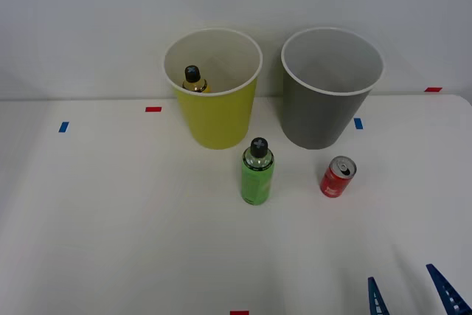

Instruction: Put cans in the gray bin, plastic bottles in the light green bin

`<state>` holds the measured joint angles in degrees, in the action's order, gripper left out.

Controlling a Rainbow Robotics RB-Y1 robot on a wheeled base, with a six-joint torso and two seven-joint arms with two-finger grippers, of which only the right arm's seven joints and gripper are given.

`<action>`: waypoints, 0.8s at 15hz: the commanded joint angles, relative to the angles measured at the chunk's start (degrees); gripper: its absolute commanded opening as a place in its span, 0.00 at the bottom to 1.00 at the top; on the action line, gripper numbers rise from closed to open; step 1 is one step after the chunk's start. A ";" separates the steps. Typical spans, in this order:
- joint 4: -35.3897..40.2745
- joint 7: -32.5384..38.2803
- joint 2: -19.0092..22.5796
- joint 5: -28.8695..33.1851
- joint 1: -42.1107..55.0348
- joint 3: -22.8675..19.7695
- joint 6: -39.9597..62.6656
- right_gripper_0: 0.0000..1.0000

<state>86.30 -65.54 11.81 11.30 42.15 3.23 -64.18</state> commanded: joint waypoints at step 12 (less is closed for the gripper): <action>0.45 1.29 -2.84 3.81 -12.09 1.86 16.80 1.00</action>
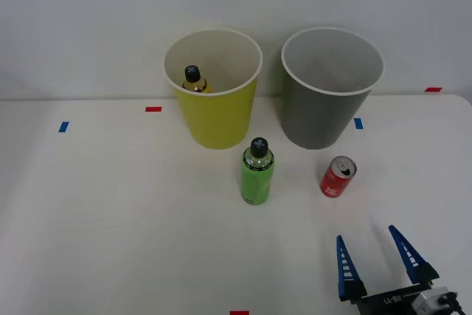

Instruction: Put cans in the gray bin, plastic bottles in the light green bin

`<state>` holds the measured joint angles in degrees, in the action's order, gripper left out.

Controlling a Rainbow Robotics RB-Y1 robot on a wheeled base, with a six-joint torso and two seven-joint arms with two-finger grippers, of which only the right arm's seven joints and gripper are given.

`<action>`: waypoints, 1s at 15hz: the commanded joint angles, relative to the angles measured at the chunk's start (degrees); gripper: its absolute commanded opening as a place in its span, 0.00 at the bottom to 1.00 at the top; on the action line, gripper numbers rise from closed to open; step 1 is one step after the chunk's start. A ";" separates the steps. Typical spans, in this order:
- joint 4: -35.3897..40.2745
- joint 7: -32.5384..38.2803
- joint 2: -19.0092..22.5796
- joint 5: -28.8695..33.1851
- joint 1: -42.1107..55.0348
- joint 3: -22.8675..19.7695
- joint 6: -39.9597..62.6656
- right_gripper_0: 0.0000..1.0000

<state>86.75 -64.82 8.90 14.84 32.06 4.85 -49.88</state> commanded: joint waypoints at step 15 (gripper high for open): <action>0.00 1.63 -2.48 0.19 -18.26 1.47 25.01 1.00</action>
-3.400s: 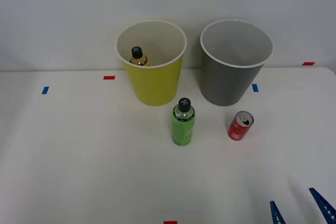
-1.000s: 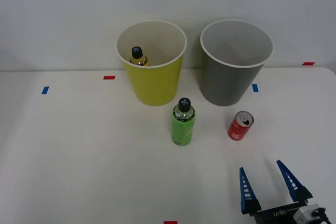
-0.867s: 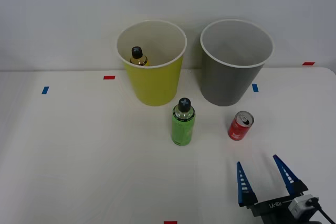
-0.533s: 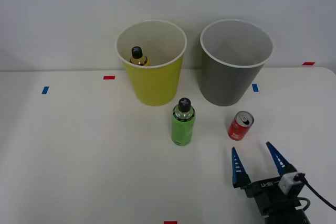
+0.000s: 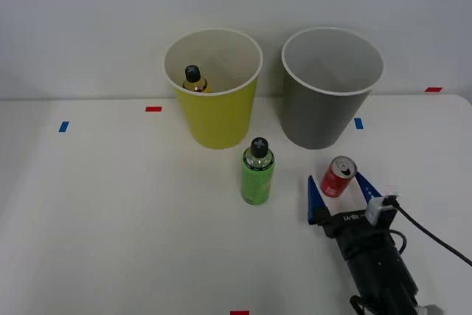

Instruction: Put cans in the gray bin, plastic bottles in the light green bin

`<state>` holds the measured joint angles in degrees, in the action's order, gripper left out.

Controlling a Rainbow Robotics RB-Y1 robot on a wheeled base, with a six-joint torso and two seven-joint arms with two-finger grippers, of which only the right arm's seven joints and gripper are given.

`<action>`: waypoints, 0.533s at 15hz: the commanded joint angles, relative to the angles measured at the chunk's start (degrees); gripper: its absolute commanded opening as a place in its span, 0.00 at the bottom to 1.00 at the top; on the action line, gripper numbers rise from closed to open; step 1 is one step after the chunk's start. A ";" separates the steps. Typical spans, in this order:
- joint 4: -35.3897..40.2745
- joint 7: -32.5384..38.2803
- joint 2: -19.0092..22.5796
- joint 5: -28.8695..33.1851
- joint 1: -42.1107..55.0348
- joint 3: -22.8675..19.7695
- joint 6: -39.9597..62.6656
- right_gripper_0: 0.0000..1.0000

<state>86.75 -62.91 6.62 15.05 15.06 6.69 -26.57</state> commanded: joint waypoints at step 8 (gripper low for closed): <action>0.00 -1.33 -1.87 1.57 -3.90 -1.24 6.00 1.00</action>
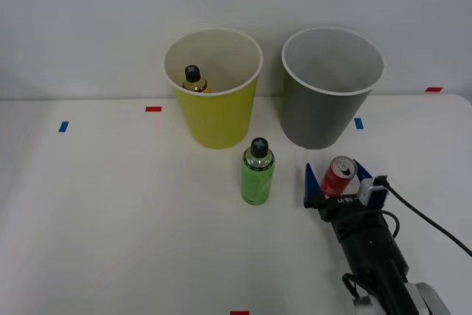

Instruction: Put cans in the gray bin, plastic bottles in the light green bin

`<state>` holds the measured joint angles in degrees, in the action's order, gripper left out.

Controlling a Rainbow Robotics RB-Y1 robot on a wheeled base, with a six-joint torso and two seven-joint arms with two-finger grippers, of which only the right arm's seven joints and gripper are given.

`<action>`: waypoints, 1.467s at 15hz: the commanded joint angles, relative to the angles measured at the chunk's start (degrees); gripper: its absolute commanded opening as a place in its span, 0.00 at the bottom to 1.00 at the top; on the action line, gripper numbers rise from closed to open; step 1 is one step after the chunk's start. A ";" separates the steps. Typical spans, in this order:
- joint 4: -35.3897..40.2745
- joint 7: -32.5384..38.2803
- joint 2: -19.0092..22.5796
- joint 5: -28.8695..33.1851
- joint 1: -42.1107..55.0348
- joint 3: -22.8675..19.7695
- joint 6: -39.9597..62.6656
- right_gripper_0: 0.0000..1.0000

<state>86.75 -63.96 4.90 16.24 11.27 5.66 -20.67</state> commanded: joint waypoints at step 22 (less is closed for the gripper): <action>8.00 -0.91 8.37 -8.85 9.38 2.95 -9.30 0.00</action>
<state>91.03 -65.13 11.27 9.34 18.18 7.60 -29.92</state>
